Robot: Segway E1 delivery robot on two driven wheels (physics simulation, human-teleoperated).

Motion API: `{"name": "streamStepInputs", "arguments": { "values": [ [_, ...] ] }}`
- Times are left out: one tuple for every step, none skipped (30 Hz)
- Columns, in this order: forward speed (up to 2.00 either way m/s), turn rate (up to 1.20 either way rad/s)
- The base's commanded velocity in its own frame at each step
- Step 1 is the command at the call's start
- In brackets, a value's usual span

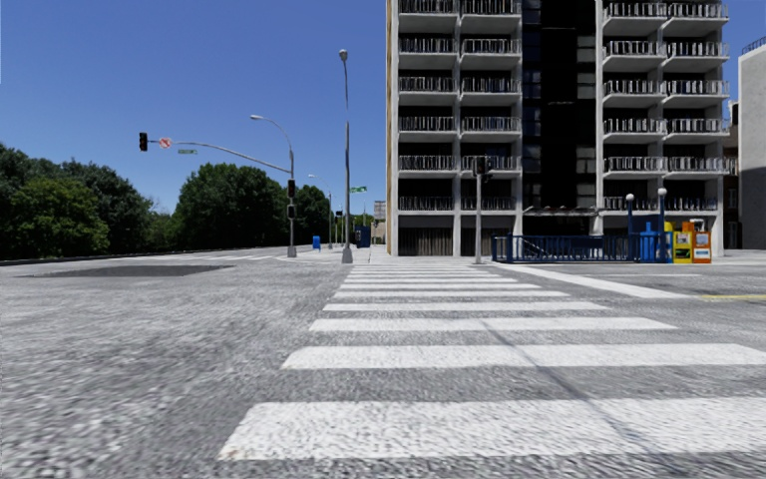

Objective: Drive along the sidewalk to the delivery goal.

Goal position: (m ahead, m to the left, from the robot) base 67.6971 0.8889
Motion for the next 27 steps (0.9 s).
{"name": "streamStepInputs", "arguments": {
  "values": [
    [2.00, 0.00],
    [2.00, 0.00],
    [2.00, 0.00],
    [2.00, 0.00],
    [2.00, 0.00],
    [2.00, 0.00],
    [2.00, 0.00],
    [2.00, 0.00],
    [2.00, 0.00],
    [2.00, 0.00],
    [2.00, 0.00],
    [2.00, 0.00],
    [2.00, 0.00],
    [2.00, 0.00],
    [2.00, 0.00],
    [2.00, 0.00],
    [2.00, 0.00],
    [2.00, 0.00],
    [2.00, 0.00],
    [2.00, 0.00],
    [2.00, 0.00],
    [2.00, 0.00],
    [2.00, 0.00],
    [2.00, 0.00],
    [2.00, 0.00],
    [2.00, 0.00],
    [2.00, 0.00]
  ]
}}
